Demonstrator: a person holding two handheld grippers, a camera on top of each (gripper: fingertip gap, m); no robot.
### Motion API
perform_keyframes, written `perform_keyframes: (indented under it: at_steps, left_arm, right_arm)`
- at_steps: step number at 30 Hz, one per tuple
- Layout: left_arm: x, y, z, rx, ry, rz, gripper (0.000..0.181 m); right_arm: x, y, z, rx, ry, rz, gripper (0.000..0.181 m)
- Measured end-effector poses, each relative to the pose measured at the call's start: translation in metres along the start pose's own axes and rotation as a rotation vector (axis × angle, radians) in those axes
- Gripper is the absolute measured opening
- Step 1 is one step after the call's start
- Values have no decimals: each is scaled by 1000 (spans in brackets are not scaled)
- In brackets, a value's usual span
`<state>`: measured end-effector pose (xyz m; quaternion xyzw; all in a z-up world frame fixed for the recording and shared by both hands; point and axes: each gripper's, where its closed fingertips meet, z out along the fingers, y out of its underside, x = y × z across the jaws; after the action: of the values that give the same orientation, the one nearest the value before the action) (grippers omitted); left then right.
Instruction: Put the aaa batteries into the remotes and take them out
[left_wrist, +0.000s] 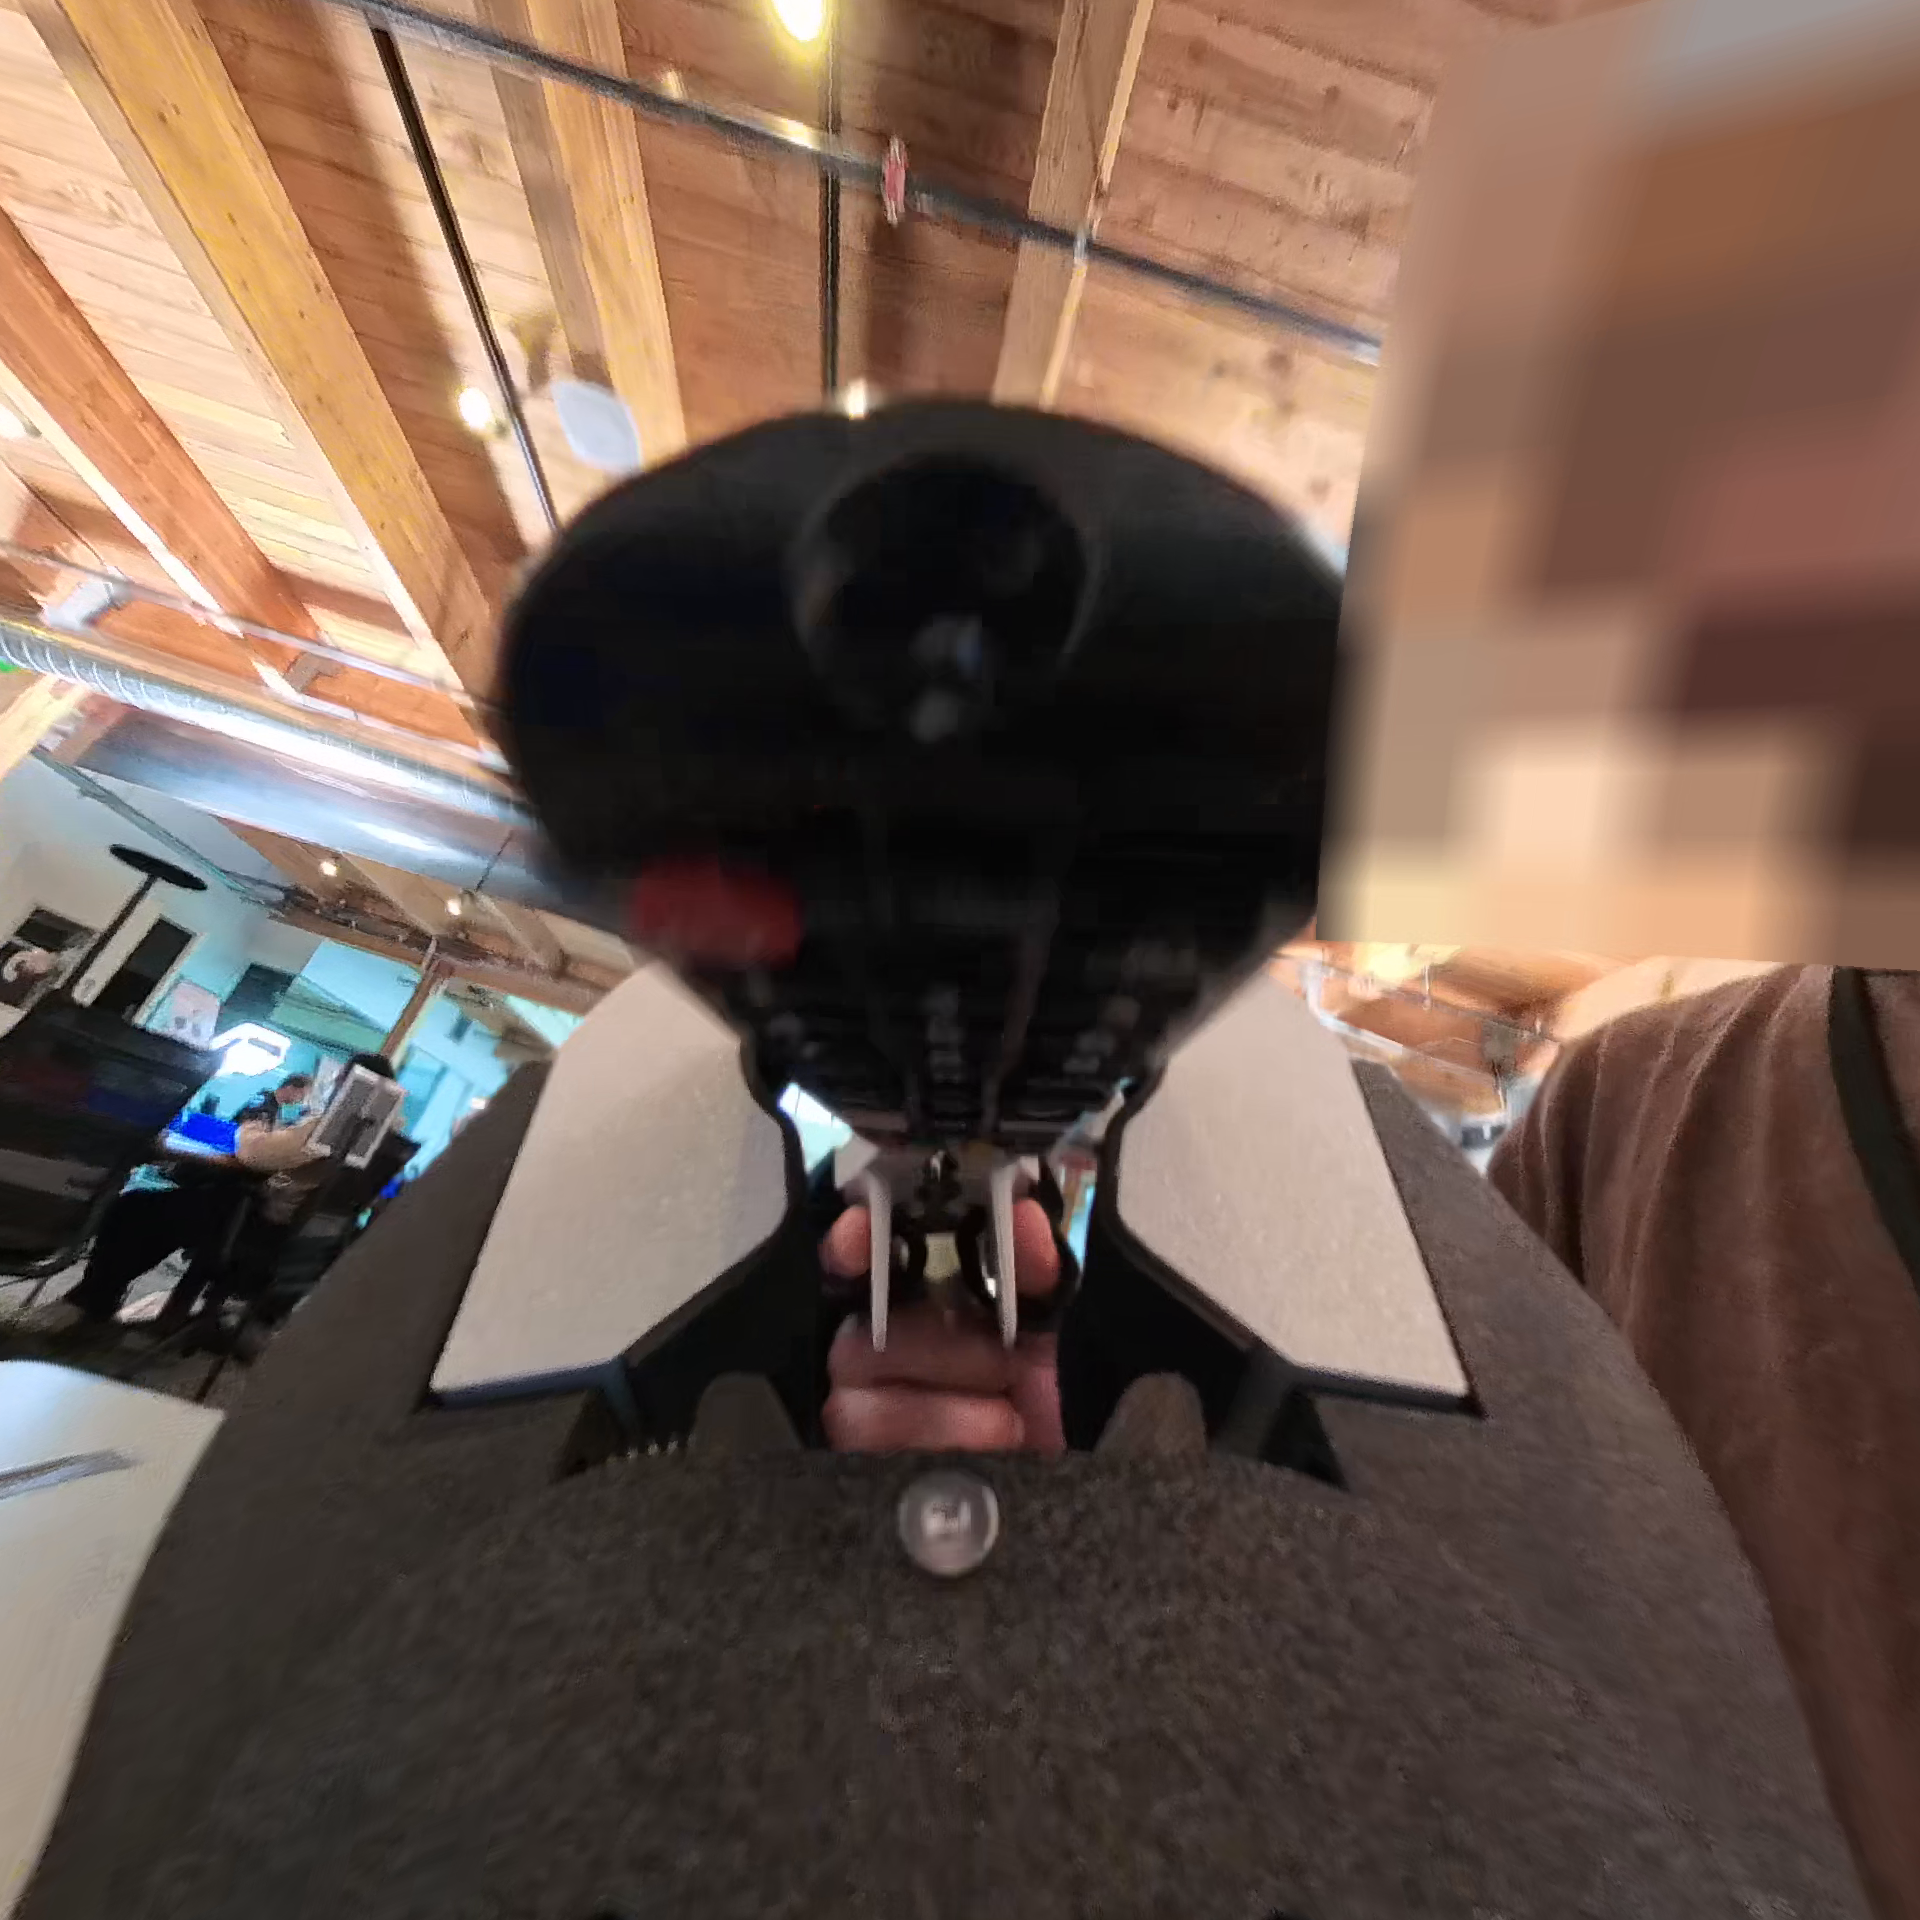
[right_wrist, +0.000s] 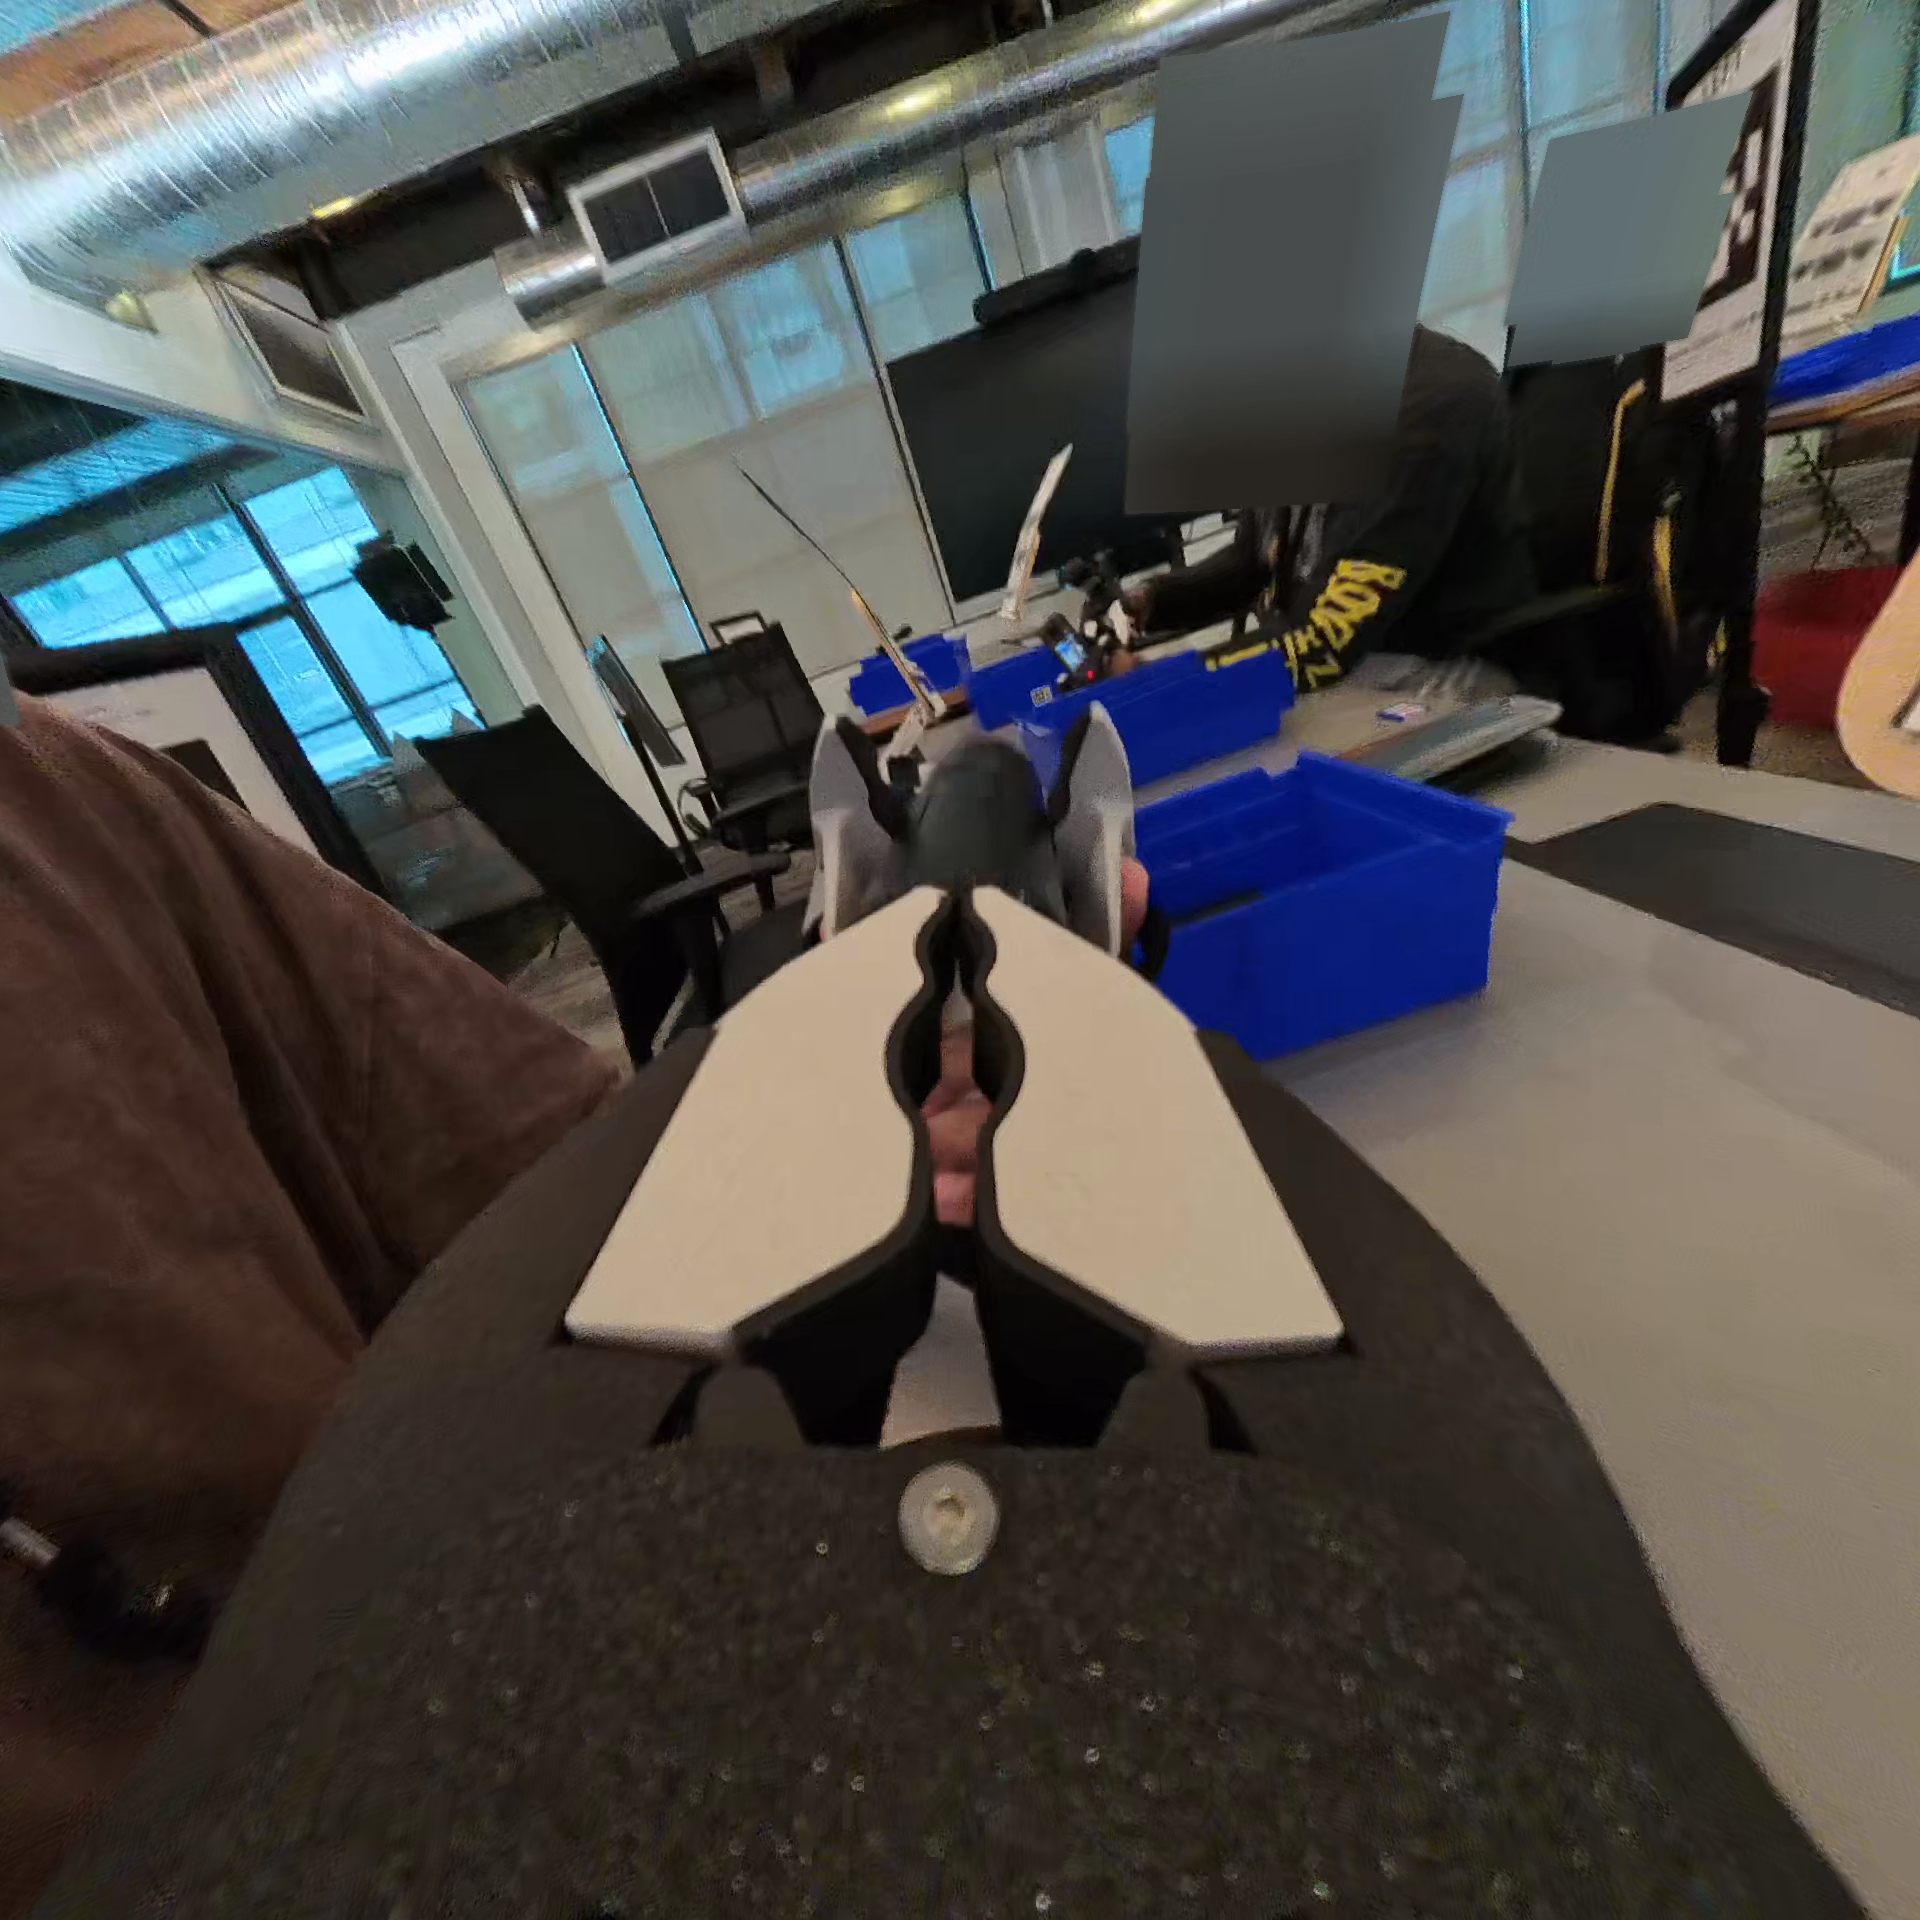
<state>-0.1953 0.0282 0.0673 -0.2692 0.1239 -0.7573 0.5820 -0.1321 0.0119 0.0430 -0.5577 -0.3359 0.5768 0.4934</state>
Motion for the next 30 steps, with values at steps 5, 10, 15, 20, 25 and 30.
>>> perform_keyframes:
  at_steps: [5, 10, 15, 20, 25, 30]
  left_arm:
    - [3, 5, 1, -66, 3, 54, 59]
    - [0, 7, 0, -76, -4, 53, 60]
    - [0, 10, 2, -51, 3, 21, 60]
    - [0, 17, -3, -153, 3, 103, 59]
    - [-7, 42, -11, -263, -6, 149, 60]
    - [-1, 64, -6, -343, 13, 176, 61]
  right_arm:
    - [4, -5, -14, -18, 31, -12, 0]
    - [9, -10, -32, 1, 64, -9, 0]
    - [1, 14, -4, -68, 14, 25, 0]
    - [8, -7, -30, -161, 113, -84, 23]
    - [4, 34, -9, -735, 118, -312, 64]
    - [21, 96, 6, -1035, 49, -323, 58]
